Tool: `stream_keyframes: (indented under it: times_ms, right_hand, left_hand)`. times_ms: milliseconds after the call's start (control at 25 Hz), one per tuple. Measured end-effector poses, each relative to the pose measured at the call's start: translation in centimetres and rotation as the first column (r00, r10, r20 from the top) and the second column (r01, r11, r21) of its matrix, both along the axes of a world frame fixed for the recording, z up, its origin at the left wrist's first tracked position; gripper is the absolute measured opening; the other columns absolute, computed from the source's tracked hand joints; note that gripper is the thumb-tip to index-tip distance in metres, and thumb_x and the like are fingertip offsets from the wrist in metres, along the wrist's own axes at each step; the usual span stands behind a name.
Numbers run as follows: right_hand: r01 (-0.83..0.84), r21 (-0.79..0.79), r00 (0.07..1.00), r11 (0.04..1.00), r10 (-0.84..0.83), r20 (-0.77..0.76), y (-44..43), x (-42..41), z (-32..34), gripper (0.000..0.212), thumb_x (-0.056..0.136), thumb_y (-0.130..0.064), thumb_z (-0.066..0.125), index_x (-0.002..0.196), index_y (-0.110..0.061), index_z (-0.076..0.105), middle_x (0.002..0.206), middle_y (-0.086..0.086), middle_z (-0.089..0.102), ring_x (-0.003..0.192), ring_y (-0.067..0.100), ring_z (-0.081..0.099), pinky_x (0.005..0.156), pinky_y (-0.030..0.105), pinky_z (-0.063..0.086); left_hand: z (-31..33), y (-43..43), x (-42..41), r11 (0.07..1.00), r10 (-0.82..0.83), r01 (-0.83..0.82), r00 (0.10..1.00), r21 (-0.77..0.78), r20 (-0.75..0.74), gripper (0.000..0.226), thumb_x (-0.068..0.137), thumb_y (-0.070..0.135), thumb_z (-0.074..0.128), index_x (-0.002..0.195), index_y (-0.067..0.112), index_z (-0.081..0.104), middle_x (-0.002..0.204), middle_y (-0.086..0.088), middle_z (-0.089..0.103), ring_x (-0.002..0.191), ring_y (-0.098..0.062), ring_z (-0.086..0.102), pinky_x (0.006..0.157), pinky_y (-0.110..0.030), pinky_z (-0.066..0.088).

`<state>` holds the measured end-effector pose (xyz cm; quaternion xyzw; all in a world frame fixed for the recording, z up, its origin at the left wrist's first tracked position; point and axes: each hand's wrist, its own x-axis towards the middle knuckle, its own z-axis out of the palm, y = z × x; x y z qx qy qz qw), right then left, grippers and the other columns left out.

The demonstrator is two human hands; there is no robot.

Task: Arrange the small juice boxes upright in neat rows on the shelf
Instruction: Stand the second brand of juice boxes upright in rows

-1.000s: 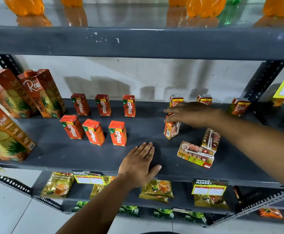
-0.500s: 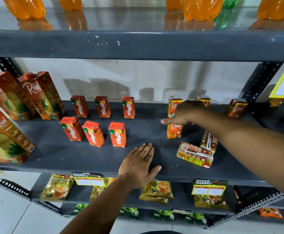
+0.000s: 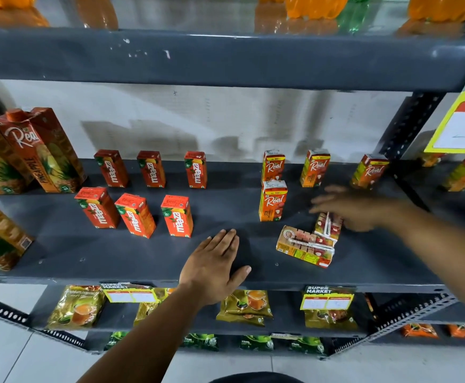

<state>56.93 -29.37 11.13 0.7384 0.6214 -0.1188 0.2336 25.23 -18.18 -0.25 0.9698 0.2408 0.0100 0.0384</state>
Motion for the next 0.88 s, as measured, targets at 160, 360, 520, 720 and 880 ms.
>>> stream_keyframes:
  times_ms: [160,360,520,720,880]
  right_hand:
    - [-0.194,0.157,0.978,0.968,0.179,0.102,-1.0,-0.2,-2.0,0.051,0.085,-0.015,0.059,0.131,-0.036,0.052,0.138,-0.01,0.054,0.131,0.018,0.041,0.105,0.04,0.038]
    - [-0.24,0.232,0.931,0.943,0.155,0.331,-1.2,1.1,-1.3,0.055,0.083,-0.019,0.067,0.131,-0.041,0.051,0.128,-0.004,0.053,0.123,0.024,0.045,0.107,0.041,0.03]
    - [-0.25,0.292,0.917,0.923,0.129,0.377,-1.2,1.0,-0.1,0.055,0.082,-0.023,0.069,0.131,-0.041,0.051,0.126,-0.002,0.054,0.121,0.027,0.046,0.099,0.041,0.038]
    - [-0.193,0.318,0.939,0.928,0.08,0.335,-1.4,0.9,-0.7,0.058,0.081,-0.025,0.069,0.132,-0.043,0.049,0.126,-0.006,0.053,0.121,0.023,0.045,0.099,0.039,0.037]
    - [-0.032,0.431,0.985,0.902,-0.046,0.168,-1.9,0.8,-1.3,0.056,0.079,-0.037,0.068,0.132,-0.034,0.05,0.126,0.0,0.056,0.115,0.026,0.053,0.093,0.04,0.042]
  left_hand:
    - [-0.1,0.0,-0.1,1.0,0.002,-0.002,1.0,0.004,-0.002,0.084,0.087,0.068,0.001,0.152,0.014,0.004,0.162,-0.002,0.0,0.148,-0.015,-0.004,0.119,-0.033,0.0]
    - [-0.1,-0.1,0.0,1.0,0.008,-0.008,1.0,0.0,-0.01,0.086,0.086,0.069,-0.002,0.152,0.014,0.005,0.162,-0.001,-0.001,0.147,-0.014,-0.005,0.118,-0.032,-0.002]
    - [0.1,-0.2,0.0,1.0,0.019,-0.019,1.0,0.001,-0.018,0.086,0.085,0.069,-0.003,0.152,0.015,0.003,0.162,-0.001,-0.002,0.147,-0.014,-0.006,0.118,-0.032,-0.002]
    - [0.2,-0.3,0.0,1.0,0.029,-0.029,0.999,0.007,-0.029,0.082,0.089,0.067,0.003,0.152,0.015,0.001,0.162,0.0,-0.003,0.147,-0.013,-0.007,0.118,-0.032,-0.003]
    - [0.1,-0.3,0.0,1.0,0.024,-0.024,1.0,0.011,-0.019,0.08,0.09,0.066,0.005,0.152,0.015,0.002,0.162,0.0,-0.003,0.147,-0.014,-0.007,0.118,-0.032,-0.003]
